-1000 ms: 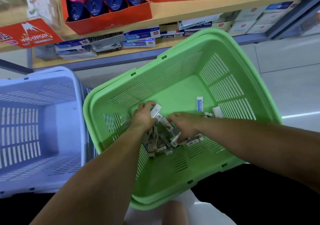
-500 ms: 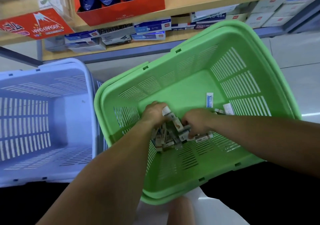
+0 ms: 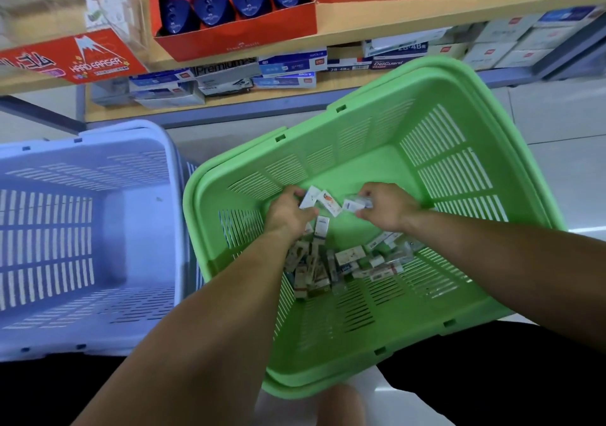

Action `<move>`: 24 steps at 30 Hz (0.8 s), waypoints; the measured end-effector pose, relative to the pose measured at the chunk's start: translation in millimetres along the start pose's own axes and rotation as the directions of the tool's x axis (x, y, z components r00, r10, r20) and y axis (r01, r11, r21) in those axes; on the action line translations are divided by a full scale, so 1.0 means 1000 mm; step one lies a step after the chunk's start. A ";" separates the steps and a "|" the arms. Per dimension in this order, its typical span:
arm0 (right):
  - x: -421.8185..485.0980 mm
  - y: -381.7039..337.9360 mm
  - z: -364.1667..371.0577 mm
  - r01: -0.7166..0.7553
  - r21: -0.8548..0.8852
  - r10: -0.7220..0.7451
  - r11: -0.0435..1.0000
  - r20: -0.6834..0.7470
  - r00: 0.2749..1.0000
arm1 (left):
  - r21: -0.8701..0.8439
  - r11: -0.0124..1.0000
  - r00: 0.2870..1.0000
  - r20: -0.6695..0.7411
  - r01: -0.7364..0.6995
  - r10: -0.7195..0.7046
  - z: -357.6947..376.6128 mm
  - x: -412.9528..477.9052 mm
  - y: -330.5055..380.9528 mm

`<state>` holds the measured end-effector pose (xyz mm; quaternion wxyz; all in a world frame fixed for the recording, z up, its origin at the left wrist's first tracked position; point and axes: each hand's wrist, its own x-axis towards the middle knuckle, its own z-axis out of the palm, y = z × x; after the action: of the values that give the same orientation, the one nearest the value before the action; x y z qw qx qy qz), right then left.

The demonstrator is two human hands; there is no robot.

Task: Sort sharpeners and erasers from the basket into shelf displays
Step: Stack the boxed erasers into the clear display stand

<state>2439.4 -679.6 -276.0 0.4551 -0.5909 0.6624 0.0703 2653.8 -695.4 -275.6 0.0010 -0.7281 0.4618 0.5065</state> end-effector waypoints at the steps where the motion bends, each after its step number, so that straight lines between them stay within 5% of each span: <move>1: 0.003 0.000 -0.002 -0.025 0.026 0.025 0.999 -0.023 0.999 | -0.019 0.999 0.999 0.029 0.025 -0.025 -0.001 0.000 0.002; 6: 0.009 -0.008 0.004 -0.025 -0.011 0.026 1.000 0.010 1.000 | 0.010 1.000 0.995 0.096 0.025 -0.026 0.002 -0.001 0.002; 10: 0.014 -0.017 0.005 0.002 0.126 0.008 0.992 -0.077 0.997 | -0.066 0.997 0.998 0.052 0.043 -0.039 0.004 0.002 -0.004; 14: 0.025 -0.023 -0.007 -0.003 0.173 0.004 0.985 -0.004 1.000 | -0.025 0.999 0.999 -0.003 0.037 -0.037 0.007 0.005 -0.002; 18: 0.028 -0.027 0.001 0.006 0.179 -0.008 0.984 0.006 1.000 | -0.124 0.992 0.996 -0.084 0.020 -0.031 0.022 0.006 0.008; 24: 0.029 -0.022 0.009 -0.014 0.410 -0.029 0.912 0.100 0.995 | -0.274 0.962 0.999 -0.030 0.007 -0.016 0.034 0.007 0.008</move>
<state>2466.0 -701.5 -291.1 0.6033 -0.4802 0.6354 -0.0413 2623.5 -688.7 -293.4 -0.1042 -0.7318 0.3830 0.5540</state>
